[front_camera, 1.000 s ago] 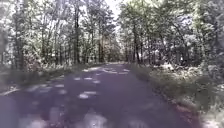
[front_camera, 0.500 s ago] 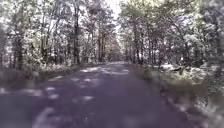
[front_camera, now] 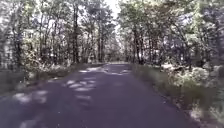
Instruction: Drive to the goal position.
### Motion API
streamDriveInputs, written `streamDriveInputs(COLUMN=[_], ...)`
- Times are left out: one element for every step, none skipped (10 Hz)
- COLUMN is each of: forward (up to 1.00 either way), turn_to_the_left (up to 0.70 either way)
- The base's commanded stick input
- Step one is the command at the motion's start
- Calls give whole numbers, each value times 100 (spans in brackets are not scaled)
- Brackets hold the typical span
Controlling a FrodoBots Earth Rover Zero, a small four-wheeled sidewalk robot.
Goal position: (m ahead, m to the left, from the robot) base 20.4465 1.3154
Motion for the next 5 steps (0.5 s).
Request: streamDriveInputs(forward=[45,45,45,45,45], turn_to_the_left=[0,0,0,0,0])
